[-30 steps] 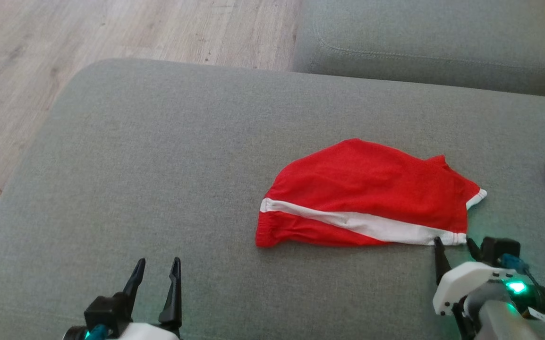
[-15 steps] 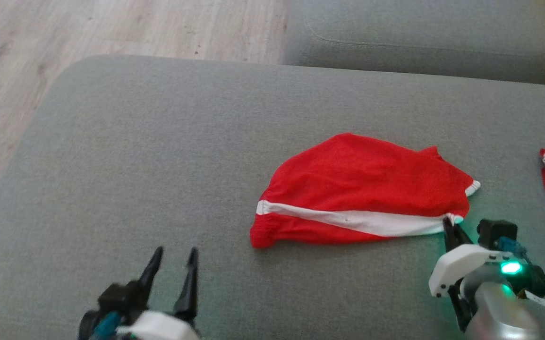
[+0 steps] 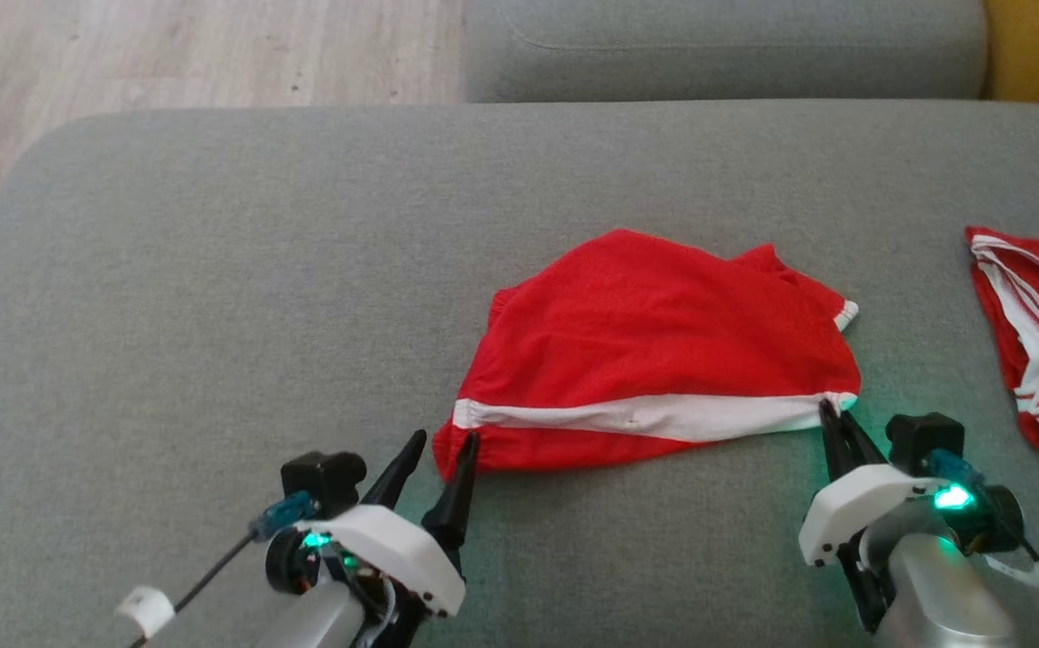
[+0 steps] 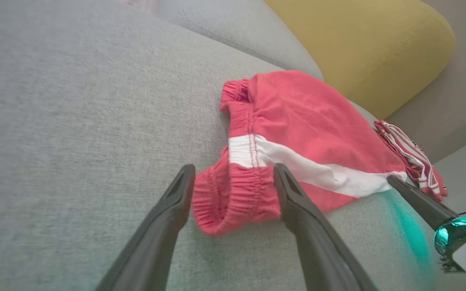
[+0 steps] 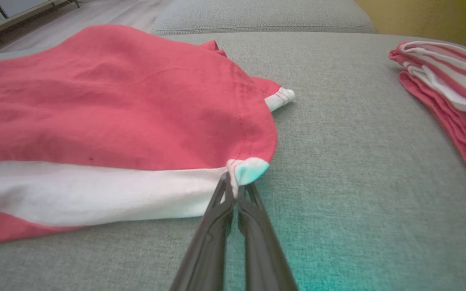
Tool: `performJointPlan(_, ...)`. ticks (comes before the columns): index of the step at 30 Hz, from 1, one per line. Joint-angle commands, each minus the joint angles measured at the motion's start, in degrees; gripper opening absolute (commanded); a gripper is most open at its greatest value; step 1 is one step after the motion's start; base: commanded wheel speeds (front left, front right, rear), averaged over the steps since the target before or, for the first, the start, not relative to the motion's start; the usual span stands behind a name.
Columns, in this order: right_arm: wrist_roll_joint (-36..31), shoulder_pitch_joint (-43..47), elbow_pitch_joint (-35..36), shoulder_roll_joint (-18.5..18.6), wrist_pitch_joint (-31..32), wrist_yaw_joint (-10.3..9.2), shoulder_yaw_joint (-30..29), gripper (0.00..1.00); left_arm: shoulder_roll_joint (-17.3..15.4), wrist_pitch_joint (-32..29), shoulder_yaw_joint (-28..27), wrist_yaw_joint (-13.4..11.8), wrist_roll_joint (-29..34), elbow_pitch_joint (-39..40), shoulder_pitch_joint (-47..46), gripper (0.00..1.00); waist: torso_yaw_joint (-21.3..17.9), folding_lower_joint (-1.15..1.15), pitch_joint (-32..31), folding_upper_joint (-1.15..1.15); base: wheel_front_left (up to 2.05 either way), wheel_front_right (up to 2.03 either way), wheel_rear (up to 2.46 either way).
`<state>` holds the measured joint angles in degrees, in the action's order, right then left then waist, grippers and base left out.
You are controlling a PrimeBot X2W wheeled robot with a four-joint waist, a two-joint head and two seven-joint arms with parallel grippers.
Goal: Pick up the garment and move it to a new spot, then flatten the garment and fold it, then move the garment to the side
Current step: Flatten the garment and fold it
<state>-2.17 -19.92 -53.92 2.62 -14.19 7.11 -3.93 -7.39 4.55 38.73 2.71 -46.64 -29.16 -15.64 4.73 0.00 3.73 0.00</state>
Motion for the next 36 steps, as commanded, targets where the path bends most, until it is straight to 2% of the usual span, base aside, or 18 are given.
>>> performJointPlan(1, 0.25, -1.66, 1.77, 0.26, -0.8, 0.37, 1.86, 0.0, 0.12, -0.09, -1.77, 0.74, -0.56, 0.45, -3.34, 1.0, -0.52, 0.0, 0.43, 0.0, 0.0, 0.0, 0.0)
performJointPlan(5, 0.65, -1.87, 2.09, 0.26, -0.8, 0.37, 2.93, 0.0, 0.41, -2.05, -0.15, 2.78, -1.09, -2.19, -5.49, 1.0, -1.04, 0.0, 0.81, 0.0, 0.0, 0.0, 0.0)
performJointPlan(11, 1.27, -1.97, 2.57, 0.26, -0.8, 0.37, 4.01, 0.0, 0.72, -3.55, 1.57, 4.08, -1.79, -4.54, -8.59, 1.0, -1.31, 0.0, 1.33, 0.0, 0.0, 0.0, 0.0)
performJointPlan(12, 1.42, -1.98, 2.66, 0.26, -0.8, 0.37, 4.23, 0.0, 0.81, -3.56, 1.86, 4.22, -1.93, -4.63, -9.05, 0.96, -1.37, 0.0, 1.41, 0.0, 0.0, 0.0, 0.0)
performJointPlan(15, 1.69, -2.01, 3.02, 0.26, -0.8, 0.37, 4.52, 0.0, 1.16, -2.76, 2.29, 4.48, -2.54, -4.2, -10.02, 0.53, -1.61, 0.0, 1.59, 0.0, 0.0, 0.0, 0.0)
performJointPlan(18, 1.7, -1.94, 3.39, 0.26, -0.8, 0.37, 4.35, 0.0, 1.14, -1.94, 2.84, 4.6, -2.86, -3.26, -10.33, 0.39, -1.82, 0.0, 1.61, 0.0, 0.0, 0.0, 0.0)
performJointPlan(19, 1.69, -1.93, 3.52, 0.26, -0.8, 0.37, 4.23, 0.0, 1.01, -1.72, 3.0, 4.63, -2.92, -2.96, -10.3, 0.32, -1.88, 0.0, 1.59, 0.0, 0.0, 0.0, 0.0)
performJointPlan(21, 1.65, -1.89, 3.94, 0.26, -0.8, 0.37, 3.93, 0.0, 0.63, -1.15, 3.23, 4.65, -2.87, -2.39, -10.16, 0.05, -1.97, 0.0, 1.51, 0.0, 0.0, 0.0, 0.0)
performJointPlan(22, 1.63, -1.89, 4.33, 0.26, -0.8, 0.37, 3.69, 0.0, 0.4, -0.67, 3.28, 4.66, -2.73, -2.08, -10.07, 0.0, -2.01, 0.0, 1.45, 0.0, 0.0, 0.0, 0.0)
performJointPlan(27, 2.27, -1.55, 8.82, 0.26, -0.81, 0.37, 2.42, 0.0, -0.37, 3.17, 1.49, 3.98, -2.84, 0.31, -9.37, 0.0, -2.12, 0.0, 0.8, 0.0, 0.0, 0.0, 0.0)
performJointPlan(35, 7.06, 0.13, 22.62, 0.26, -0.75, 0.37, 3.47, 0.0, -2.87, 7.37, -2.46, 1.87, -3.43, 8.97, -7.44, 0.0, -2.18, 0.0, -2.47, 0.0, 0.0, 0.0, 0.0)
performJointPlan(36, 7.06, 0.13, 22.62, 0.26, -0.75, 0.37, 3.47, 0.0, -2.87, 7.37, -2.46, 1.87, -3.43, 8.97, -7.44, 0.0, -2.18, 0.0, -2.47, 0.0, 0.0, 0.0, 0.0)
